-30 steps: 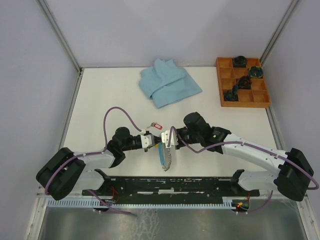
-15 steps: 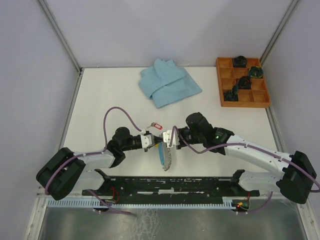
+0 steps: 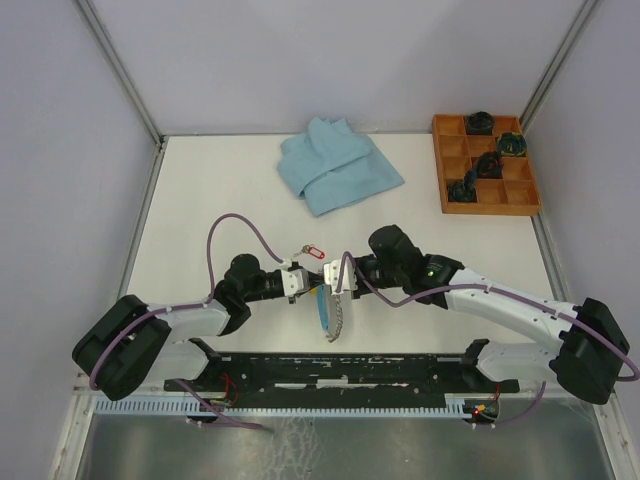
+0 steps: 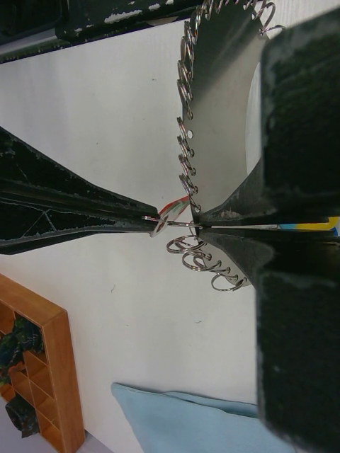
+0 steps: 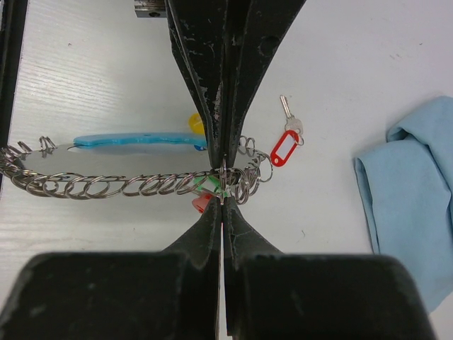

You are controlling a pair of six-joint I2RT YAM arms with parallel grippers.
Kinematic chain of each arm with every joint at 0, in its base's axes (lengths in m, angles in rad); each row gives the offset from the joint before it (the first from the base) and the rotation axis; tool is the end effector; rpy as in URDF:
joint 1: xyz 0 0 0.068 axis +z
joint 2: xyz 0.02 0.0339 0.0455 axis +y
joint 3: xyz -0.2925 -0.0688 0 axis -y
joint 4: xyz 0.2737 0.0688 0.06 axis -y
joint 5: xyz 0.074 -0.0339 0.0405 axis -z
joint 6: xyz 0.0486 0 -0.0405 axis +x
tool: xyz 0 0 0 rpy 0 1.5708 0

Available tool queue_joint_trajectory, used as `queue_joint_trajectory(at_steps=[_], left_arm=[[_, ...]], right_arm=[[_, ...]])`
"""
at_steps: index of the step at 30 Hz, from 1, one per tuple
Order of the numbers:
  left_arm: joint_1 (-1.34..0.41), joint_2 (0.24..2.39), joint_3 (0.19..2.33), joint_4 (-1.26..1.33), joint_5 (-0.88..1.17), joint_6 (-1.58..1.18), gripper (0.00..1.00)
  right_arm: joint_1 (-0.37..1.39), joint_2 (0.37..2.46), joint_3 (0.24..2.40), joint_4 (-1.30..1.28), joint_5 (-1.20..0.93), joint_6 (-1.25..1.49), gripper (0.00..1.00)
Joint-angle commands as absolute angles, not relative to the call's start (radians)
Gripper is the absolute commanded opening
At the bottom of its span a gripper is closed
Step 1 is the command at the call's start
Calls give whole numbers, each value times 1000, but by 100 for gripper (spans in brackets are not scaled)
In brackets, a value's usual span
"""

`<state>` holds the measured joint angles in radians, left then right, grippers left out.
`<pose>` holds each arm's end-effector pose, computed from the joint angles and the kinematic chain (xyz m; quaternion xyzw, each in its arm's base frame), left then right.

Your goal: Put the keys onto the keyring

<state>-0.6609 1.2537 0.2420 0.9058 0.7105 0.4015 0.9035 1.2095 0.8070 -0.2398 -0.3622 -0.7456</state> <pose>0.1661 -0.1693 0.1795 0.5537 0.4832 -0.3375 0.5882 0.1644 0.2365 0.2636 -0.7005 0.5379 0.1953 0.4264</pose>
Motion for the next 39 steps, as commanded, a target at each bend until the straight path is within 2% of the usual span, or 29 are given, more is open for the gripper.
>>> queue_joint_trajectory(at_steps=[1, 39], left_arm=[[-666, 1246, 265, 966, 736, 419, 3], [-665, 1253, 270, 960, 754, 420, 3]], right_arm=[[912, 1212, 822, -191, -382, -734, 1], [911, 1190, 822, -217, -378, -741, 1]])
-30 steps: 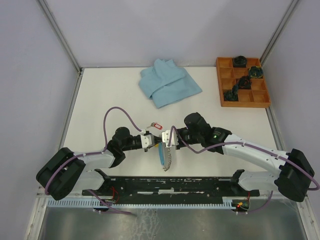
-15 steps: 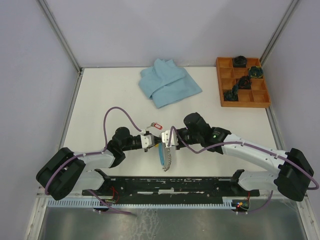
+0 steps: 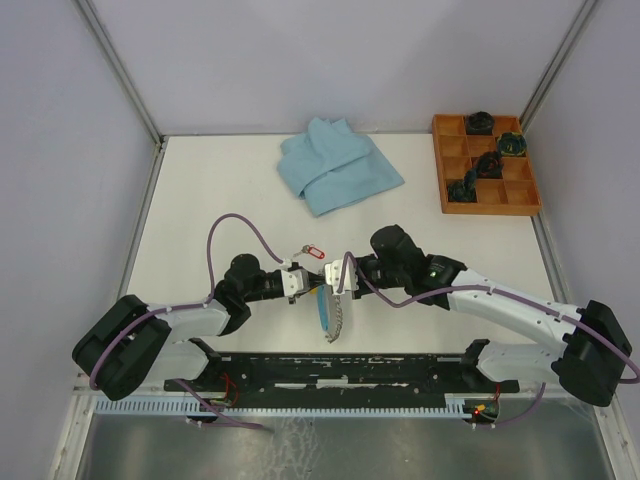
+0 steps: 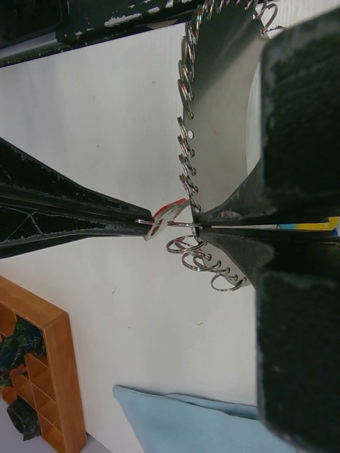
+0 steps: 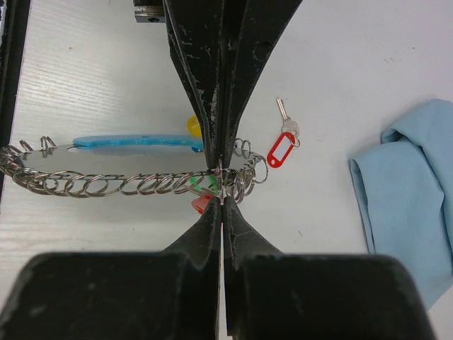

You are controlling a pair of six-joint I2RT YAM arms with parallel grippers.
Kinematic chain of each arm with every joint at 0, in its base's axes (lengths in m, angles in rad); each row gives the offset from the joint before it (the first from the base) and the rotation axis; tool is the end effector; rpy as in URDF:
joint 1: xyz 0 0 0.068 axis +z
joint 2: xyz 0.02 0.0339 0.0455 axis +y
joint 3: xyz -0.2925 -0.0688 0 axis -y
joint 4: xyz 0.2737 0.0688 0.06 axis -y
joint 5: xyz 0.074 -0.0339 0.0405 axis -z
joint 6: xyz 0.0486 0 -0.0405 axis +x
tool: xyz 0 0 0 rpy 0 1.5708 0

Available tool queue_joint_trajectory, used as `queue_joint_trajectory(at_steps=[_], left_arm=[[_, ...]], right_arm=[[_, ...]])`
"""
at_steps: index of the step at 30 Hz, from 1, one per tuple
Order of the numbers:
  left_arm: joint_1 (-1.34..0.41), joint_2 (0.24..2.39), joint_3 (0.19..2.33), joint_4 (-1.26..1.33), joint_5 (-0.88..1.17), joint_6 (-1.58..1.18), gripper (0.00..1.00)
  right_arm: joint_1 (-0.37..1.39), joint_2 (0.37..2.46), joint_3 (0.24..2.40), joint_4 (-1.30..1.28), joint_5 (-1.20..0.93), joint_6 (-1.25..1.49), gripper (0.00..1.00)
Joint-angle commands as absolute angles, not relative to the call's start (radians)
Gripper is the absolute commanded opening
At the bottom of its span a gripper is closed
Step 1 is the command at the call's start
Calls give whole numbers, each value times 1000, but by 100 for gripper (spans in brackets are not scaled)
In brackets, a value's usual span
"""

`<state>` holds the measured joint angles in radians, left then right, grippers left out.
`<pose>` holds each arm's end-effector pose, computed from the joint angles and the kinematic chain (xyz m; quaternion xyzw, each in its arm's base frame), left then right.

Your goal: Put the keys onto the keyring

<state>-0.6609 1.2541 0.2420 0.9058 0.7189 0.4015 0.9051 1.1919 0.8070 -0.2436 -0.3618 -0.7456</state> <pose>0.1657 -0.1694 0.1794 0.5554 0.4811 -0.3403 0.5867 0.1623 0.2345 0.2679 -0.6994 0.5345 0.1954 0.4323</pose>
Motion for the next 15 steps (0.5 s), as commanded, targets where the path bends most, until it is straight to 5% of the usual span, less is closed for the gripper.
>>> queue_joint_trajectory(at_steps=[1, 15], left_arm=[[-665, 1253, 270, 959, 756, 420, 3], [-664, 1256, 272, 956, 764, 419, 3]], right_arm=[[911, 1193, 822, -216, -380, -741, 1], [911, 1208, 828, -216, -391, -743, 1]])
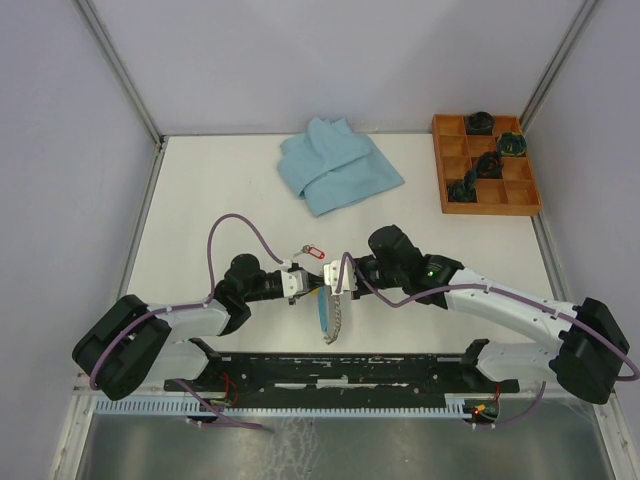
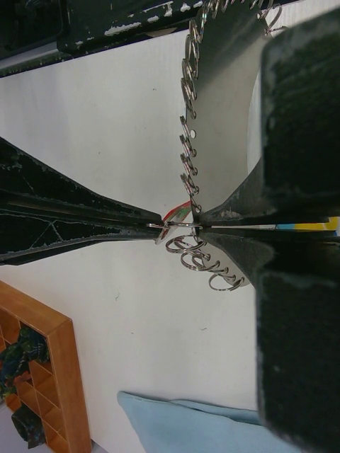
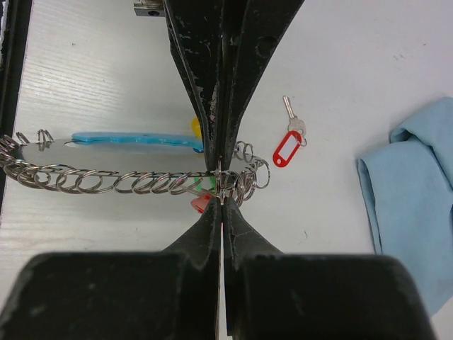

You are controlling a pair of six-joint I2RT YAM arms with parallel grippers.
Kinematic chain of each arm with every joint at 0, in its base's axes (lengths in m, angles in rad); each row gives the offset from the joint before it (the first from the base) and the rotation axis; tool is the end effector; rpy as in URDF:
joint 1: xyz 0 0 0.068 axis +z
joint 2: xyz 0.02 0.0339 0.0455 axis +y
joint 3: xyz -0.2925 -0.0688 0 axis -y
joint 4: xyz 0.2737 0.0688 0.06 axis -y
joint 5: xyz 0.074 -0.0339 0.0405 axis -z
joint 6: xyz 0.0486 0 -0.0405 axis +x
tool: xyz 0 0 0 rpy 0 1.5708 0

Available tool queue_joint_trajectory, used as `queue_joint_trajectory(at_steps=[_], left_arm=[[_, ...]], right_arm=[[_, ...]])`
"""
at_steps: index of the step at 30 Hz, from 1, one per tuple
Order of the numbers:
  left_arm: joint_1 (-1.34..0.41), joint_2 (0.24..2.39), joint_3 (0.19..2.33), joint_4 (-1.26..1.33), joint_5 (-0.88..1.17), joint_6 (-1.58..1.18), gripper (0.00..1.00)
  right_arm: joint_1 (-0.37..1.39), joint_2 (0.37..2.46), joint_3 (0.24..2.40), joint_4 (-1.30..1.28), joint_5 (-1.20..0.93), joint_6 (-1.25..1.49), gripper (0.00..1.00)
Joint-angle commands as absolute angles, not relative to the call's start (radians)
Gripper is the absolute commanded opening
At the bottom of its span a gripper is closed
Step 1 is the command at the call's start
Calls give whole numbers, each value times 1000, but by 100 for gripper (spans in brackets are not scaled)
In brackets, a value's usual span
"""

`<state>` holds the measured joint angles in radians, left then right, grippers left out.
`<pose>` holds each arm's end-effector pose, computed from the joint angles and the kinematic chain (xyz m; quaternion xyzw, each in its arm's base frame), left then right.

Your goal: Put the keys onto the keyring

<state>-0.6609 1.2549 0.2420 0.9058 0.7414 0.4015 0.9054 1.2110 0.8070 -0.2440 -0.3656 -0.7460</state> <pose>0.1647 -0.1696 0.1793 0.5600 0.4752 -0.3478 0.5828 0.1638 0.2369 0.2628 -0.7021 0.5375 0.1971 0.4234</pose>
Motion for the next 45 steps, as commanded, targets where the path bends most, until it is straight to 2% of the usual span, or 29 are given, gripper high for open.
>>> queue_joint_trajectory(at_steps=[1, 45], left_arm=[[-664, 1256, 273, 956, 764, 419, 3], [-665, 1263, 278, 952, 764, 420, 3]], right_arm=[[911, 1207, 828, -217, -391, -742, 1], [911, 1203, 825, -218, -393, -737, 1]])
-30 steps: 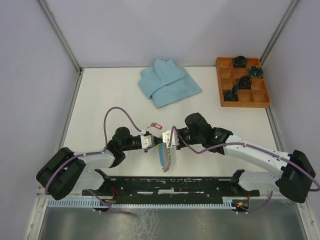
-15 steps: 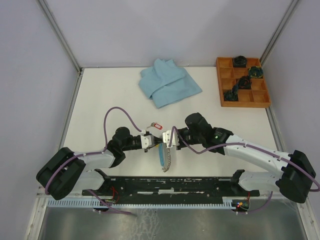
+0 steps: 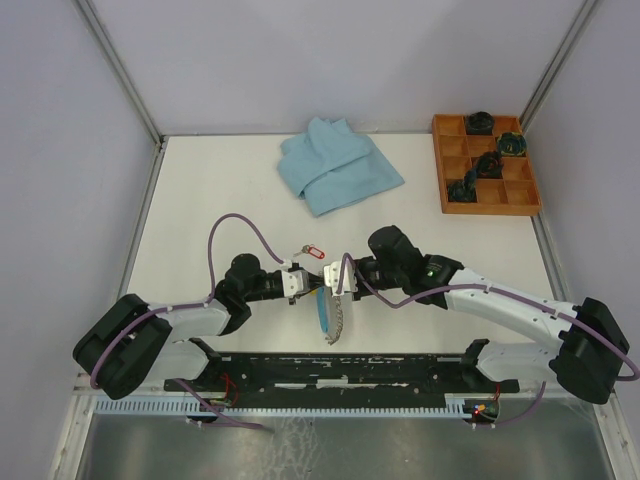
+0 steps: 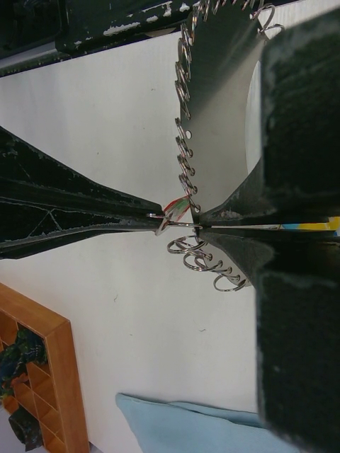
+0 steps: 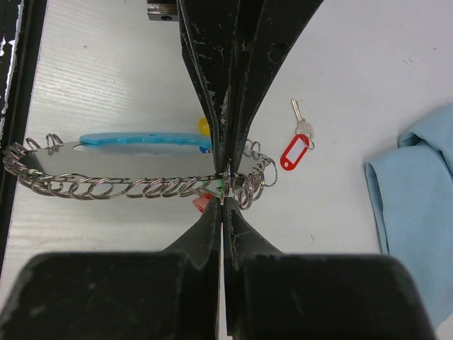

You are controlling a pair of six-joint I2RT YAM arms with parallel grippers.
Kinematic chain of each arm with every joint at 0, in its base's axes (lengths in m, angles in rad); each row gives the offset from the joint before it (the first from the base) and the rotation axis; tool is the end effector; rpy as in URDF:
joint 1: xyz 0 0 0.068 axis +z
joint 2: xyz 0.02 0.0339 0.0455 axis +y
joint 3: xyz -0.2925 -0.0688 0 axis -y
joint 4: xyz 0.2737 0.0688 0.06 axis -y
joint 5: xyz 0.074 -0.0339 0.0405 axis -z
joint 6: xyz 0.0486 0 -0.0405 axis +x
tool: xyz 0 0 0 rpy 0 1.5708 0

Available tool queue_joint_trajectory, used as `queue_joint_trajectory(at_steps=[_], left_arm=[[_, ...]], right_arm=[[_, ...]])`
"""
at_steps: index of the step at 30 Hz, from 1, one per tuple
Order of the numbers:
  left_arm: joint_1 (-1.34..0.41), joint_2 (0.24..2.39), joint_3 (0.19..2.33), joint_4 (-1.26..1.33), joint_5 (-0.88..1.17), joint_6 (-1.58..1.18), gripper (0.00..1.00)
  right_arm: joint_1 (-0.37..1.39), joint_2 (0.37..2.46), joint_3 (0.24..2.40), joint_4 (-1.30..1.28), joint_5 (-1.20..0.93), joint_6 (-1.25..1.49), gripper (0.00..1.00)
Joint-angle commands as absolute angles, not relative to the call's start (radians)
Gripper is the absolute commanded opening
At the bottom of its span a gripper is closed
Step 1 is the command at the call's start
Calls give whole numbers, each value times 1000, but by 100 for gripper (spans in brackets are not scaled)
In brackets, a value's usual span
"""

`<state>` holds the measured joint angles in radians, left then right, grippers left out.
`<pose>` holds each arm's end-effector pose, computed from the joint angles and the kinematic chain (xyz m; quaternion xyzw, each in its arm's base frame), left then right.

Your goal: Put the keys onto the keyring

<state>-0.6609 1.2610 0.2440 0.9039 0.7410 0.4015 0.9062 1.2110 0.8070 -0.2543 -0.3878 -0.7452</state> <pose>0.1653 -0.1701 0.1784 0.5602 0.4774 -0.3481 0.5807 0.1622 0.2368 0.2621 -0.7050 0.5349 0.2072 0.4170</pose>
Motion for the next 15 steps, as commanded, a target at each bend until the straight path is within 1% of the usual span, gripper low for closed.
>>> queue_joint_trajectory(at_steps=[1, 15], left_arm=[[-665, 1263, 277, 951, 763, 420, 3], [-664, 1261, 277, 950, 762, 420, 3]], right_arm=[[911, 1198, 823, -218, -388, -738, 1], [911, 1171, 810, -226, -371, -736, 1]])
